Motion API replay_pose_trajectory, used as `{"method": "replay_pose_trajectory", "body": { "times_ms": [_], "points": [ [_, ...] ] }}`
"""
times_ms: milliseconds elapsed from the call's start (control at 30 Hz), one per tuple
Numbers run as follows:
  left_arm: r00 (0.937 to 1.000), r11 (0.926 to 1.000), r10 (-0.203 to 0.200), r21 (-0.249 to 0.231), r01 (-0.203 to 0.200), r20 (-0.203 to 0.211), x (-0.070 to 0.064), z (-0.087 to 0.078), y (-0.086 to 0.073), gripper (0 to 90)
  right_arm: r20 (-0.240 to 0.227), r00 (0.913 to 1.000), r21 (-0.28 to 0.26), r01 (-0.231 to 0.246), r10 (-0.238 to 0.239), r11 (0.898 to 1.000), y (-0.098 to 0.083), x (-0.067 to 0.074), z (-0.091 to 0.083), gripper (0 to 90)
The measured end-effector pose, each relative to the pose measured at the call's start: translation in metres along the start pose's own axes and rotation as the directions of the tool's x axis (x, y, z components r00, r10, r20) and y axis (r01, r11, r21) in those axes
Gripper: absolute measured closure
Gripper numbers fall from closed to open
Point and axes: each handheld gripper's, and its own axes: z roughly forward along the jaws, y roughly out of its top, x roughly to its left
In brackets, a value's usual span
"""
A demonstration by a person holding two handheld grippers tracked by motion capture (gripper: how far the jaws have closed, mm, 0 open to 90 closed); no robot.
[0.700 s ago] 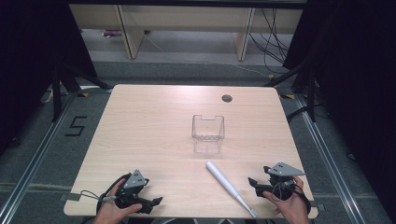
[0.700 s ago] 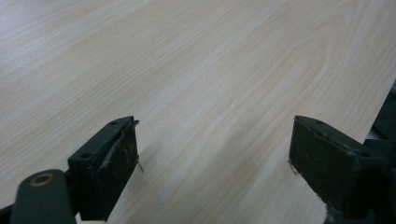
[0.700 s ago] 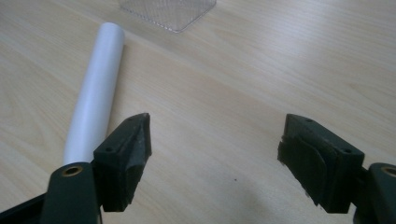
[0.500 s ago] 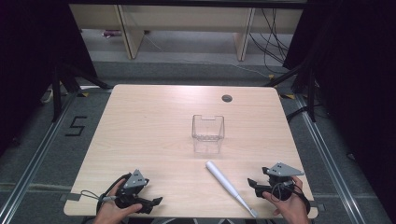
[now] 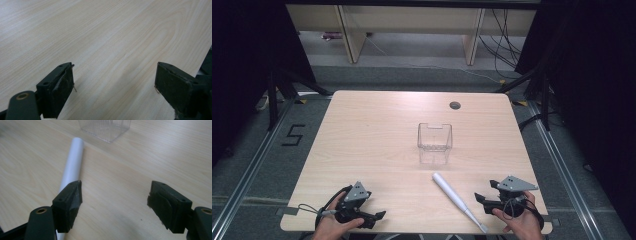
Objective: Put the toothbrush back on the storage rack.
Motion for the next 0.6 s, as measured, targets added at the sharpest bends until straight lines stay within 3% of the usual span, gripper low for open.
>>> {"method": "replay_pose_trajectory", "body": {
  "times_ms": [67, 100, 133, 167, 200, 267, 333, 600],
  "points": [
    [1.0, 1.0, 0.002, 0.001, -0.002, 0.0, 0.0, 0.0, 0.0, 14.9, -0.008, 1.0, -0.004, -0.005, 0.005, 1.0, 0.001, 0.006, -0.002, 26.0],
    [1.0, 1.0, 0.001, 0.001, -0.001, 0.0, 0.0, 0.0, 0.0, 14.9, -0.032, 0.9986, -0.024, 0.041, -0.041, 0.999, 0.001, 0.009, -0.001, 28.8],
    [1.0, 1.0, 0.001, 0.001, -0.001, 0.0, 0.0, 0.0, 0.0, 14.9, -0.033, 0.9987, -0.016, 0.039, -0.039, 0.999, 0.002, 0.013, -0.003, 31.6],
    [1.0, 1.0, 0.007, 0.005, -0.007, -0.005, 0.0, 0.0, 0.0, 14.9, -0.038, 0.9967, -0.03, 0.071, -0.072, 0.997, 0.002, 0.014, -0.003, 33.6],
    [1.0, 1.0, 0.007, 0.005, -0.007, -0.005, 0.0, 0.0, 0.0, 14.9, -0.068, 0.9956, -0.025, 0.062, -0.064, 0.998, 0.003, 0.017, -0.003, 36.4],
    [1.0, 1.0, 0.006, 0.005, -0.006, -0.004, 0.0, 0.0, 0.0, 14.9, -0.081, 0.9951, -0.008, 0.057, -0.057, 0.998, 0.003, 0.024, -0.005, 41.9],
    [1.0, 1.0, 0.007, 0.005, -0.007, 0.001, 0.001, 0.0, 0.0, 14.9, -0.096, 0.9908, -0.017, 0.094, -0.095, 0.995, 0.002, 0.026, -0.004, 47.1],
    [1.0, 1.0, 0.007, 0.005, -0.007, -0.004, 0.0, 0.0, 0.0, 14.9, -0.158, 0.98, 0.04, 0.129, -0.122, 0.991, -0.002, 0.037, 0.0, 62.4]
  ]
}}
